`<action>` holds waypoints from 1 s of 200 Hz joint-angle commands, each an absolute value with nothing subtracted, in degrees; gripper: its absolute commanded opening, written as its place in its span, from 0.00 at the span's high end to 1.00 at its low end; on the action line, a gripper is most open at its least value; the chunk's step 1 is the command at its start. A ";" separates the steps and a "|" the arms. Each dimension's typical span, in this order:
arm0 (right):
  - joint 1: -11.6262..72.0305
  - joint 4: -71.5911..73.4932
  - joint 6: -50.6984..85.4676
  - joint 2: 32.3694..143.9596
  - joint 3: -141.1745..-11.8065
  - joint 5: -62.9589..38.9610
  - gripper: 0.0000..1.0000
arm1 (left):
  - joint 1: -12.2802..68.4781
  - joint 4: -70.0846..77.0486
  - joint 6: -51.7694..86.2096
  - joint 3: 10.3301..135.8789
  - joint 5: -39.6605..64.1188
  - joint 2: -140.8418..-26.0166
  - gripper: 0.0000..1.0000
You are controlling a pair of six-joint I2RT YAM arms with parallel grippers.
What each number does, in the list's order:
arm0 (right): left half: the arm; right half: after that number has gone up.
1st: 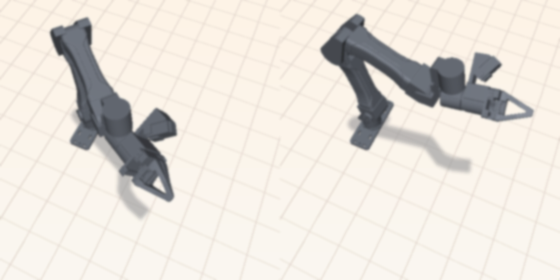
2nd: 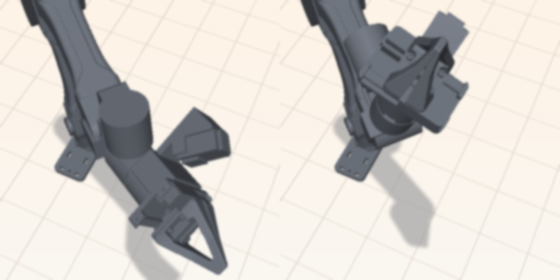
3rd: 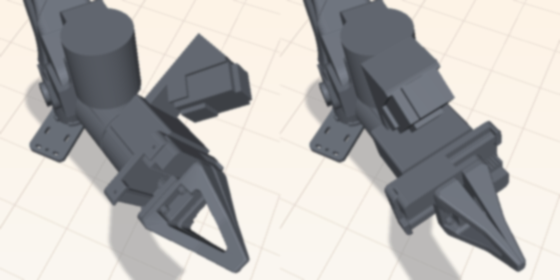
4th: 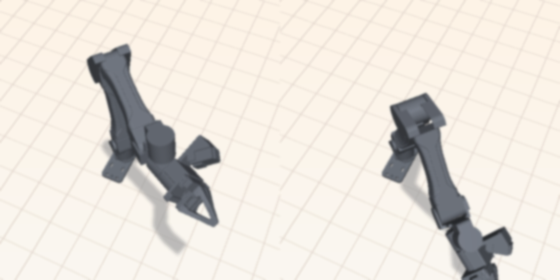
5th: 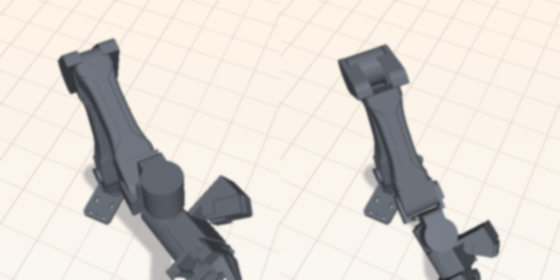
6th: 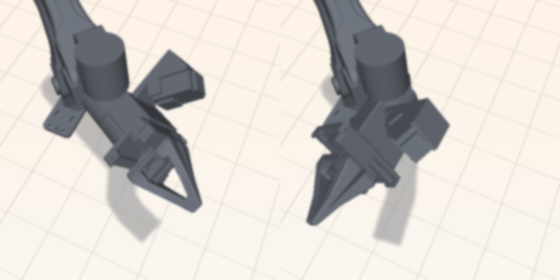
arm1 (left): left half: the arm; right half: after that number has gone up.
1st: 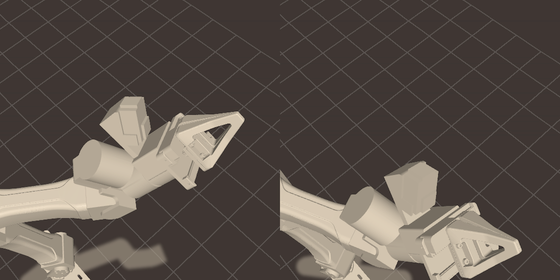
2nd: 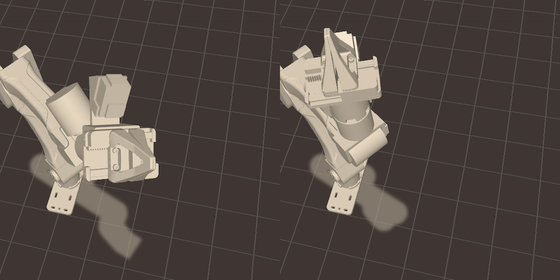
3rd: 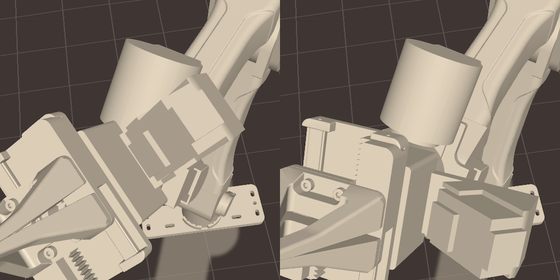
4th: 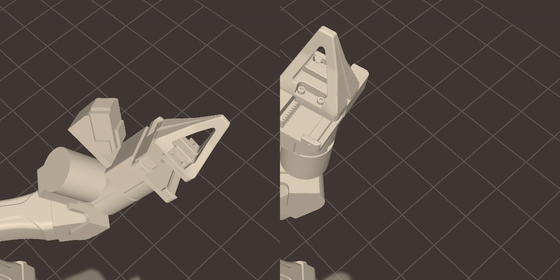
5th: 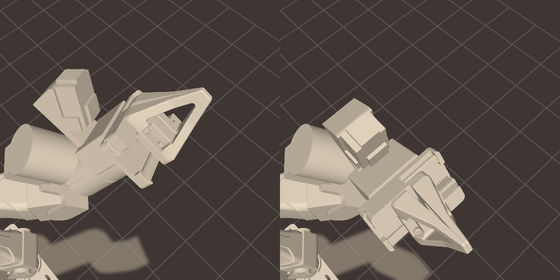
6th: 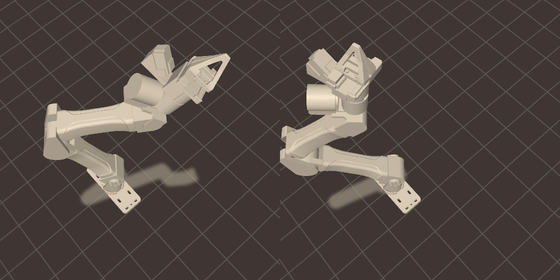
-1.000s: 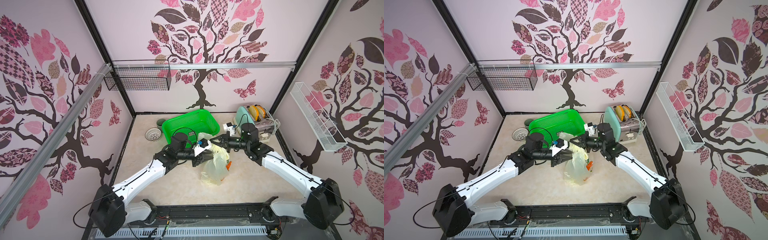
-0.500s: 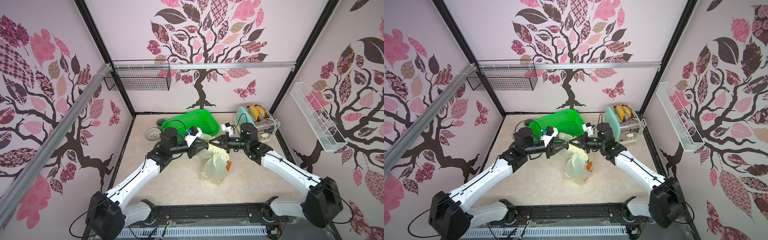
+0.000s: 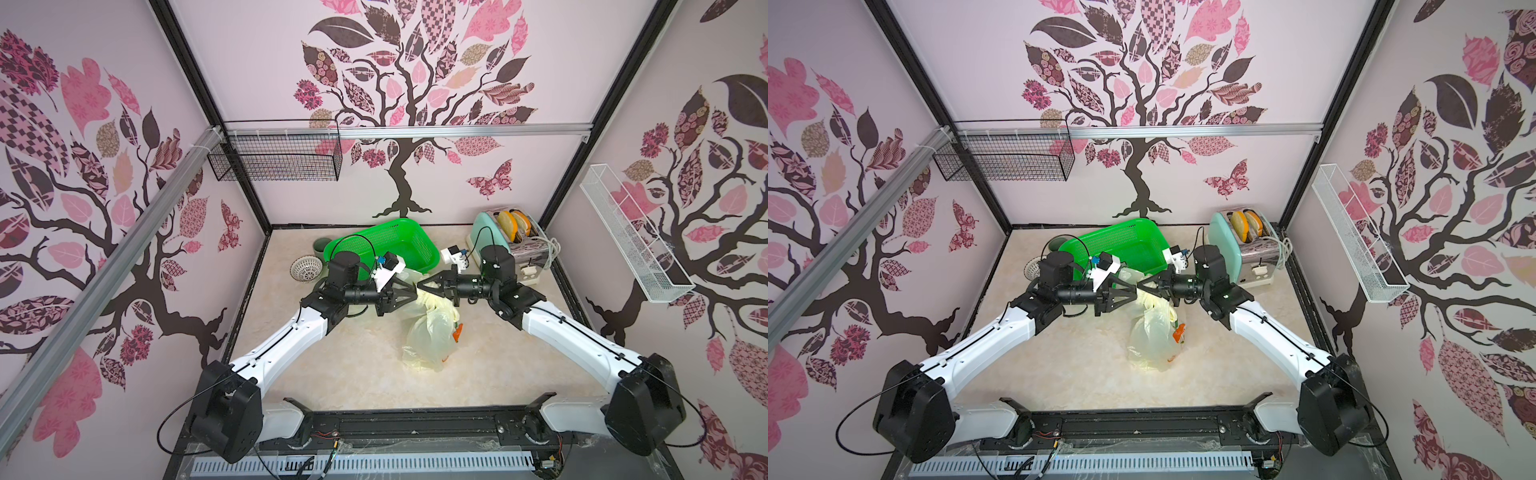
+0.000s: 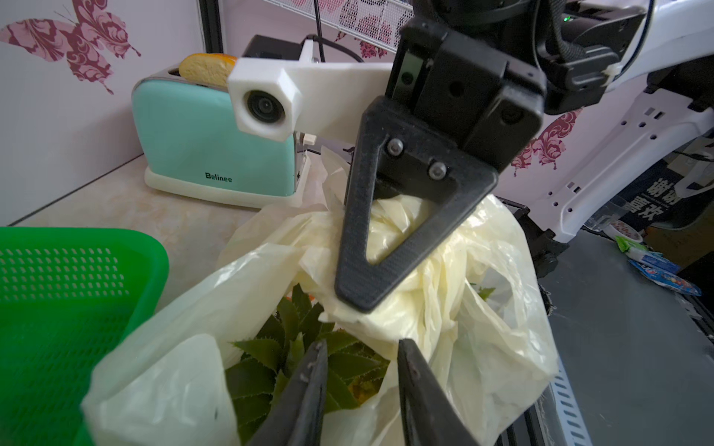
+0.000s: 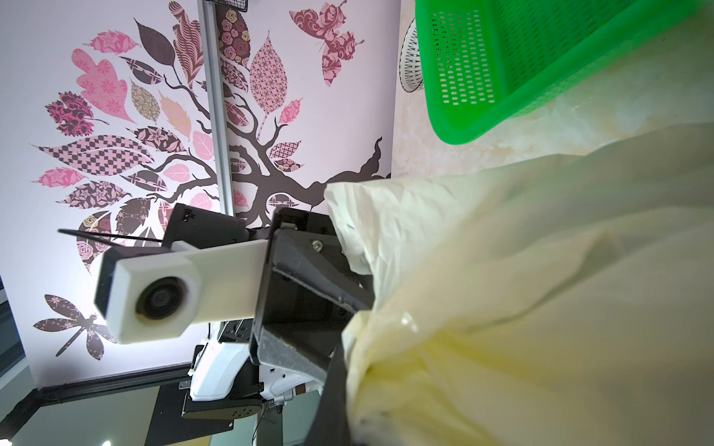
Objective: Place the pineapple into a plastic bag & tie a knot
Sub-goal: Tie the plastic bag at the center of the board.
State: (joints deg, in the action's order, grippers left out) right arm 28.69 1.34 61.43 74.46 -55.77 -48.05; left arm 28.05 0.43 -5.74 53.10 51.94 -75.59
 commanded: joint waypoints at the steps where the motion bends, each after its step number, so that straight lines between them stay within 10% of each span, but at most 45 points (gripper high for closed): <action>1: 28.65 3.57 60.21 74.53 -59.85 -50.16 1.00 | 27.91 -0.26 -7.12 51.86 57.10 -75.77 0.61; 200: 28.51 6.40 60.66 75.28 -57.67 -50.50 0.98 | 28.46 13.24 -0.54 49.52 60.32 -77.06 0.52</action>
